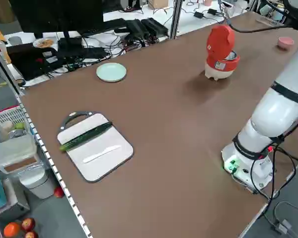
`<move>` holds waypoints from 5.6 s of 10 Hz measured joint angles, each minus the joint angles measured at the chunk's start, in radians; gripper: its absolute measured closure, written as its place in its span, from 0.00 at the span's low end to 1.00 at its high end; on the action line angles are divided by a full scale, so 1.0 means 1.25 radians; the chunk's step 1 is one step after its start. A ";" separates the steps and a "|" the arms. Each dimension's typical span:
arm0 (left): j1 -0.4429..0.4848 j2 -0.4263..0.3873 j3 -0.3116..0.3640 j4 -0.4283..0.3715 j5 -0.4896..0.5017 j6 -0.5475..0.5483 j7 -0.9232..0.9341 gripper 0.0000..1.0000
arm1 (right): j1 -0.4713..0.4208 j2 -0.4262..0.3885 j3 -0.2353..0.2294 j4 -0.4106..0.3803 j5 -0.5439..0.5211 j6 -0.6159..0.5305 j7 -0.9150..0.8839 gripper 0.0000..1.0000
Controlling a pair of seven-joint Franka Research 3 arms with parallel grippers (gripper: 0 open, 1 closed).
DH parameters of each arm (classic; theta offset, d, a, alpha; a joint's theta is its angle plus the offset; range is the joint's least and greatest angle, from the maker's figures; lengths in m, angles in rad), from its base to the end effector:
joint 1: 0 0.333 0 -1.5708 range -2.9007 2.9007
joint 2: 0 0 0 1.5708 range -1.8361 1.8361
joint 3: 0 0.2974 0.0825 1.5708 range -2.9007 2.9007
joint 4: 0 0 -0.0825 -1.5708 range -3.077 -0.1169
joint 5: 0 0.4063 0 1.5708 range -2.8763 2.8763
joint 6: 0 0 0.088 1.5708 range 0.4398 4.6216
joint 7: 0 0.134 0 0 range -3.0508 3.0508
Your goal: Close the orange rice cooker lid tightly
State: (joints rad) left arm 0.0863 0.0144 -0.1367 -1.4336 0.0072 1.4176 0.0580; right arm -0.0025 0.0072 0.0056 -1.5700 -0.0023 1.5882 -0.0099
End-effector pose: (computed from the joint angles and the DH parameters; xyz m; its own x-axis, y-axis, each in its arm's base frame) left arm 0.5631 -0.0268 0.6243 0.9938 -0.1071 -0.0305 -0.1073 -0.9942 -0.0034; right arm 0.5809 0.0015 0.5767 0.9999 0.0130 0.0110 0.0130 -0.9999 0.0024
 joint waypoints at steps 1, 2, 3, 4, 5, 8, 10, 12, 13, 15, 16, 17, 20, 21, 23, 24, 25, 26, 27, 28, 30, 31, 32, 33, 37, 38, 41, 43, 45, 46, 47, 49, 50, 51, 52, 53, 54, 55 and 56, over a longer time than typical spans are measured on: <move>0.001 0.000 0.000 0.000 0.000 0.001 0.000 0.00 | 0.000 0.000 0.000 0.000 0.000 0.000 0.000 0.00; 0.002 0.002 0.000 -0.001 0.000 0.004 0.000 0.00 | 0.000 0.000 0.001 0.000 0.000 0.000 0.000 0.00; 0.002 0.007 0.000 -0.003 0.000 0.008 0.000 0.00 | 0.000 0.000 0.001 0.000 0.000 0.000 0.000 0.00; 0.001 0.018 0.000 -0.006 0.000 0.010 -0.008 0.00 | 0.000 0.000 0.001 0.000 0.000 -0.001 0.000 0.00; -0.005 0.033 -0.001 -0.007 0.000 0.015 -0.035 0.00 | 0.000 0.000 0.001 0.000 0.000 -0.008 0.000 0.00; -0.032 0.091 -0.016 -0.031 -0.001 0.066 -0.158 0.05 | 0.000 0.001 0.001 0.000 0.002 -0.020 0.000 0.00; -0.070 0.118 -0.043 -0.117 -0.001 0.165 -0.235 0.30 | 0.000 0.010 0.002 -0.006 0.004 -0.016 -0.014 0.00; -0.096 0.125 -0.087 -0.167 -0.004 0.214 -0.310 0.61 | -0.003 0.048 0.001 -0.015 0.047 0.018 -0.146 0.00; -0.096 0.124 -0.118 -0.176 -0.015 0.235 -0.362 0.75 | -0.014 0.076 -0.001 -0.017 0.091 0.038 -0.250 0.00; -0.097 0.122 -0.199 -0.218 -0.027 0.316 -0.480 0.93 | -0.052 0.135 -0.005 -0.019 0.189 0.076 -0.543 0.00; -0.099 0.121 -0.234 -0.241 -0.028 0.347 -0.528 0.93 | -0.061 0.164 -0.005 -0.020 0.261 0.086 -0.692 0.00; -0.100 0.121 -0.260 -0.258 -0.028 0.359 -0.565 0.93 | -0.064 0.192 -0.005 -0.025 0.350 0.097 -0.832 0.00; -0.116 0.123 -0.308 -0.278 -0.028 0.388 -0.691 0.93 | -0.057 0.286 0.003 -0.101 0.603 0.198 -1.277 0.00; -0.138 0.130 -0.310 -0.281 -0.029 0.397 -0.723 0.93 | -0.050 0.317 0.006 -0.137 0.706 0.225 -1.419 0.00; -0.177 0.154 -0.310 -0.284 -0.029 0.424 -0.775 0.95 | -0.021 0.363 0.008 -0.216 0.920 0.248 -1.673 0.00; -0.190 0.163 -0.310 -0.284 -0.029 0.438 -0.797 0.95 | -0.006 0.382 0.008 -0.248 1.000 0.265 -1.771 0.00; -0.204 0.170 -0.310 -0.284 -0.029 0.452 -0.825 0.95 | 0.008 0.398 0.009 -0.274 1.083 0.277 -1.854 0.00; -0.221 0.182 -0.310 -0.285 -0.021 0.472 -0.866 0.96 | 0.026 0.413 0.009 -0.301 1.174 0.286 -1.932 0.00; -0.241 0.206 -0.310 -0.287 0.014 0.498 -0.928 0.97 | 0.051 0.431 0.010 -0.328 1.251 0.289 -1.998 0.01; -0.255 0.237 -0.310 -0.287 0.055 0.526 -0.984 0.97 | 0.078 0.451 0.014 -0.351 1.310 0.289 -2.052 0.04; -0.273 0.292 -0.310 -0.287 0.081 0.571 -1.030 0.98 | 0.104 0.478 0.056 -0.403 1.410 0.288 -2.131 0.11; -0.278 0.304 -0.311 -0.283 0.098 0.578 -1.042 0.98 | 0.106 0.487 0.086 -0.428 1.439 0.287 -2.149 0.15; -0.282 0.304 -0.312 -0.282 0.113 0.576 -1.056 0.99 | 0.107 0.492 0.119 -0.449 1.467 0.286 -2.157 0.20; -0.286 0.304 -0.312 -0.283 0.129 0.576 -1.069 0.99 | 0.108 0.498 0.154 -0.467 1.500 0.282 -2.163 0.21; -0.306 0.305 -0.313 -0.283 0.195 0.571 -1.117 0.99 | 0.132 0.517 0.226 -0.498 1.574 0.259 -2.182 0.22; -0.310 0.306 -0.314 -0.283 0.213 0.570 -1.136 0.99 | 0.137 0.517 0.226 -0.498 1.584 0.257 -2.185 0.24; -0.312 0.307 -0.315 -0.281 0.227 0.568 -1.155 0.98 | 0.138 0.517 0.221 -0.497 1.621 0.241 -2.199 0.26; -0.302 0.325 -0.314 -0.240 0.213 0.511 -1.150 0.93 | 0.138 0.517 0.218 -0.491 1.650 0.234 -2.211 0.26; -0.261 0.348 -0.312 -0.121 0.128 0.358 -1.070 0.84 | 0.138 0.517 0.215 -0.489 1.653 0.233 -2.215 0.26; -0.234 0.346 -0.313 -0.056 0.093 0.283 -1.034 0.71 | 0.138 0.517 0.212 -0.488 1.654 0.234 -2.219 0.26; -0.207 0.337 -0.313 -0.004 0.075 0.239 -1.018 0.63 | 0.139 0.517 0.210 -0.487 1.654 0.234 -2.219 0.26; -0.145 0.291 -0.314 0.023 0.061 0.210 -0.938 0.57 | 0.159 0.519 0.199 -0.475 1.671 0.239 -2.226 0.26; -0.111 0.267 -0.314 0.023 0.060 0.188 -0.872 0.45 | 0.173 0.524 0.195 -0.465 1.682 0.246 -2.227 0.26; -0.072 0.250 -0.313 0.022 0.060 0.164 -0.805 0.37 | 0.182 0.528 0.193 -0.459 1.685 0.251 -2.230 0.26; -0.026 0.239 -0.313 0.020 0.060 0.152 -0.730 0.33 | 0.187 0.530 0.191 -0.457 1.685 0.254 -2.231 0.26; 0.022 0.230 -0.313 0.016 0.060 0.149 -0.660 0.28 | 0.188 0.531 0.189 -0.457 1.685 0.255 -2.232 0.26; 0.065 0.220 -0.313 0.013 0.060 0.145 -0.604 0.26 | 0.188 0.534 0.187 -0.457 1.685 0.255 -2.233 0.26; 0.101 0.209 -0.313 0.012 0.060 0.138 -0.552 0.22 | 0.189 0.540 0.187 -0.456 1.685 0.255 -2.236 0.26; 0.136 0.196 -0.313 0.009 0.060 0.132 -0.495 0.11 | 0.189 0.545 0.187 -0.455 1.685 0.255 -2.238 0.26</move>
State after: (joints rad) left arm 0.2559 0.2593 -0.5274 -1.4218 0.0821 1.5827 -0.5614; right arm 0.2344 0.6888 0.2391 -2.1387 2.1043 1.9072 -2.8073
